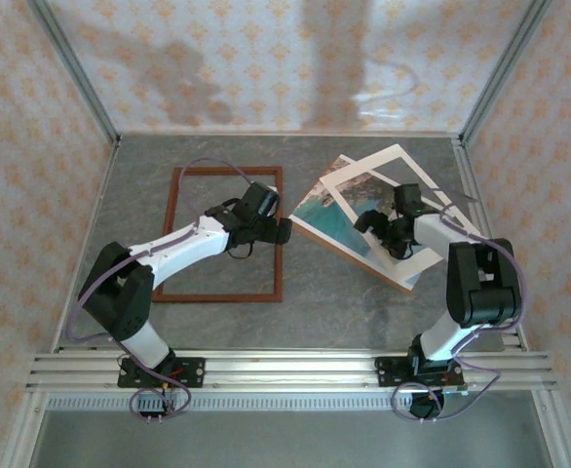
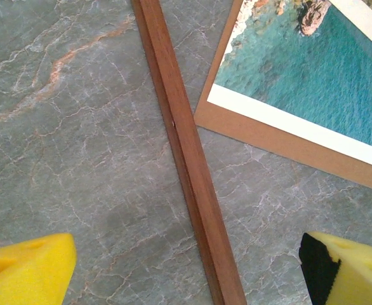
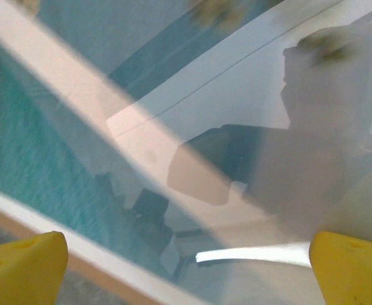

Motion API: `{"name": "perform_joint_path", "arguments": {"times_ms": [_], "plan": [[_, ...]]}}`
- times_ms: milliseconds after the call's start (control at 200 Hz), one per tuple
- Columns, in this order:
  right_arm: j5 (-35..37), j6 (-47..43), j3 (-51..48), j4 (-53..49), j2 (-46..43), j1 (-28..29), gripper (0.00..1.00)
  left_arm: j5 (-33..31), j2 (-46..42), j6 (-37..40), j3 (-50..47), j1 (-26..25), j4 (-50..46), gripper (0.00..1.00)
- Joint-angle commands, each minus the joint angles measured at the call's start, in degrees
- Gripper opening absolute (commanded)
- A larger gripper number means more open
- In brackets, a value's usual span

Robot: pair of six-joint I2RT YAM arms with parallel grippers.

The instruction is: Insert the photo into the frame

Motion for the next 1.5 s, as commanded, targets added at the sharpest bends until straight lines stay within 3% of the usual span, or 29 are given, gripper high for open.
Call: {"name": "perform_joint_path", "arguments": {"times_ms": [0,150,265,345,490,576,656,841,981,1336,1492], "plan": [[-4.9,5.9,-1.8,3.0,-0.8,5.3,0.97,0.7,-1.3,-1.5,-1.1,0.6,1.9,0.93],[-9.4,10.1,-2.5,8.2,-1.6,11.0,0.96,1.3,-2.9,-3.5,-3.6,1.1,4.2,0.93],[-10.1,7.8,-1.2,6.2,-5.7,10.9,0.95,2.9,-5.1,-6.3,-6.6,2.0,7.3,0.93],[-5.7,2.7,1.7,-0.3,-8.3,8.3,0.95,5.6,-6.0,-9.0,-8.4,2.0,10.1,0.92],[2.3,-3.3,6.3,-5.7,-8.7,-1.6,0.96,10.4,-4.8,-14.6,-8.2,0.4,14.0,0.89],[13.1,-6.1,10.0,-8.0,-5.9,-4.6,0.96,10.4,-3.3,-15.7,-7.0,-1.3,14.5,0.89],[17.1,-7.3,13.8,-9.4,-1.3,-5.6,0.96,11.4,-2.1,-17.3,-6.7,-1.8,15.4,0.89],[13.1,-7.6,18.6,-11.4,9.1,-5.7,0.93,13.4,-0.4,-17.7,-5.7,-1.8,15.7,0.89],[7.7,-7.2,16.0,-10.1,10.9,-4.8,0.89,13.1,-0.1,-16.5,-4.9,-1.8,14.5,0.89],[-2.6,-4.2,4.2,-6.6,0.9,1.6,0.87,12.1,0.9,-13.9,-2.8,-1.7,12.0,0.89],[5.7,-8.9,7.2,-11.8,-4.4,-0.6,0.89,14.5,2.8,-13.9,-0.9,-2.1,12.6,0.88]]}}
